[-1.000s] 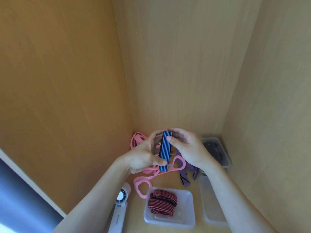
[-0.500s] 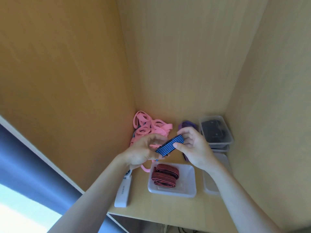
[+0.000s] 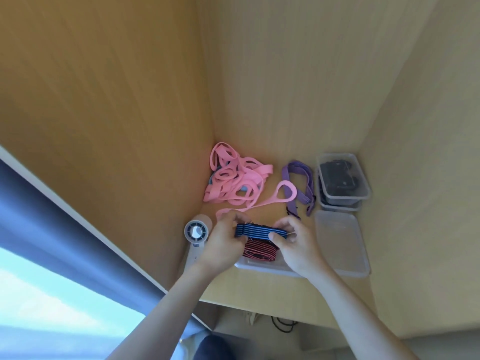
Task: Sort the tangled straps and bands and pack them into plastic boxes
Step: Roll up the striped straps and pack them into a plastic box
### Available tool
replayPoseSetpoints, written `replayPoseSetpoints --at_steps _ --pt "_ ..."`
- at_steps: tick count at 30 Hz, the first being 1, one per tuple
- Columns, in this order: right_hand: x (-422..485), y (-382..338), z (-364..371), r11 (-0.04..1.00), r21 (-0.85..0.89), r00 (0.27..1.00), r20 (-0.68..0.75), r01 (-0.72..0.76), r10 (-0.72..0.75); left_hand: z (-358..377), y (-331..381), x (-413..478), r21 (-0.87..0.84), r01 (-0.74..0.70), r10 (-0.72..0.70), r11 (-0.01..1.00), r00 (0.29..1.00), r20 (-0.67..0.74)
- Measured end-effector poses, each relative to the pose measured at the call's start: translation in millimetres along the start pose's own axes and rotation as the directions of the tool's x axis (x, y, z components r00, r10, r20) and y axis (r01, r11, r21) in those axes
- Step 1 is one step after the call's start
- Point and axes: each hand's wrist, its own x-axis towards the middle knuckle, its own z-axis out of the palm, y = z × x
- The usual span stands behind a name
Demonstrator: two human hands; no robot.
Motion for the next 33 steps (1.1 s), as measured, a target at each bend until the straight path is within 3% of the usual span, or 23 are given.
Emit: replayPoseSetpoints --at_steps 6,13,19,26,33 --pt "-0.9 7.9 1.9 0.986 0.020 0.986 0.039 -0.165 0.165 0.7 -21.8 -9.4 0.177 -0.122 0.109 0.977 0.991 0.084" --pt "-1.1 15.0 -1.1 0.959 0.020 0.947 0.168 -0.282 0.275 -12.6 -31.8 -6.9 0.233 -0.099 0.058 0.967 0.982 0.178" --pt "1.8 16.1 -3.2 0.953 -0.059 0.926 0.225 -0.297 0.303 -17.8 -31.5 -1.5 0.258 -0.053 0.011 0.965 0.987 0.160" --pt "3.1 17.0 0.3 0.897 -0.341 0.913 0.191 -0.281 0.359 -19.7 -27.2 12.4 0.431 -0.076 -0.032 0.899 0.971 0.236" --pt "-0.8 13.7 2.4 0.877 -0.392 0.911 0.183 -0.278 0.371 -17.7 -26.8 11.3 0.565 -0.147 -0.008 0.812 0.964 0.264"
